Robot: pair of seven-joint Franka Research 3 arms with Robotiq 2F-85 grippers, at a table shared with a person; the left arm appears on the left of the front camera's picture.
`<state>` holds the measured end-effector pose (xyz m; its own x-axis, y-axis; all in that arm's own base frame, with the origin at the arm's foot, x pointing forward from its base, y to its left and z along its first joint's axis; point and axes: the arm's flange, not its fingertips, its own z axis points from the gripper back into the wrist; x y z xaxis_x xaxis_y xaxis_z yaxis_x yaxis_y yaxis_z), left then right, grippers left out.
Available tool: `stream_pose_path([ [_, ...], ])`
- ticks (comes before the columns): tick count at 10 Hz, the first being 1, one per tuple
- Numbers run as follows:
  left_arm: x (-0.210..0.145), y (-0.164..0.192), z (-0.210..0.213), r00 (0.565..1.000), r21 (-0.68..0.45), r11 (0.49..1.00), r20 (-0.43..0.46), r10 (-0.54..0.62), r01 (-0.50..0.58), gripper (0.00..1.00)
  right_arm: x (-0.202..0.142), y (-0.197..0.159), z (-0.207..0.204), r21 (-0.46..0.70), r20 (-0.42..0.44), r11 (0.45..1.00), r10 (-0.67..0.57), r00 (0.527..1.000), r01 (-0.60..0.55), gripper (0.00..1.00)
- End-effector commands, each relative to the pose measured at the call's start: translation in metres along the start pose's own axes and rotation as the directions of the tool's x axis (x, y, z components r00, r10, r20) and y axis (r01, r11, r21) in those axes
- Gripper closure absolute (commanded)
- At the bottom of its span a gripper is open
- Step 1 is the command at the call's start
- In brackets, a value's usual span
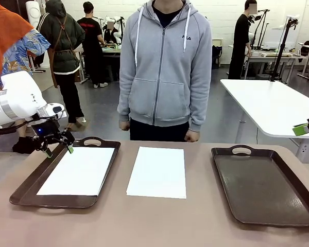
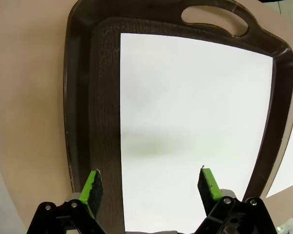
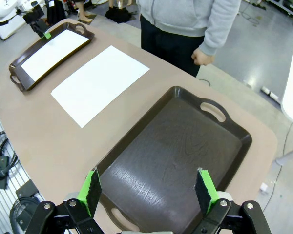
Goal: Sort the A4 documents.
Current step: Place the A4 Paper in the designated Handle tray, then receive the A4 Paper.
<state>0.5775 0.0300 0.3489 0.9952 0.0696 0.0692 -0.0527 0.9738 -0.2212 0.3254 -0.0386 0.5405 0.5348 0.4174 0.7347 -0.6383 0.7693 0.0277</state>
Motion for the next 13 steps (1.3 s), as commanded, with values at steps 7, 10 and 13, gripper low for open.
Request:
stream_pose_path([
  [7,0.0000,0.0000,0.0000,1.000,0.000,1.000,0.000,0.000,0.000,0.00,-0.0002,-0.0001,-0.0014,0.009,0.003,1.000,-0.001,1.000,0.001,0.00],
  [10,0.0000,0.0000,0.0000,1.000,0.000,1.000,0.000,0.000,0.000,0.00,-0.0002,-0.0001,-0.0014,0.009,0.003,1.000,-0.001,1.000,0.001,0.00],
  [13,0.0000,0.0000,0.0000,1.000,0.000,1.000,0.000,0.000,0.000,0.00,-0.0002,-0.0001,-0.0014,0.009,0.003,1.000,-0.001,1.000,0.001,0.00],
])
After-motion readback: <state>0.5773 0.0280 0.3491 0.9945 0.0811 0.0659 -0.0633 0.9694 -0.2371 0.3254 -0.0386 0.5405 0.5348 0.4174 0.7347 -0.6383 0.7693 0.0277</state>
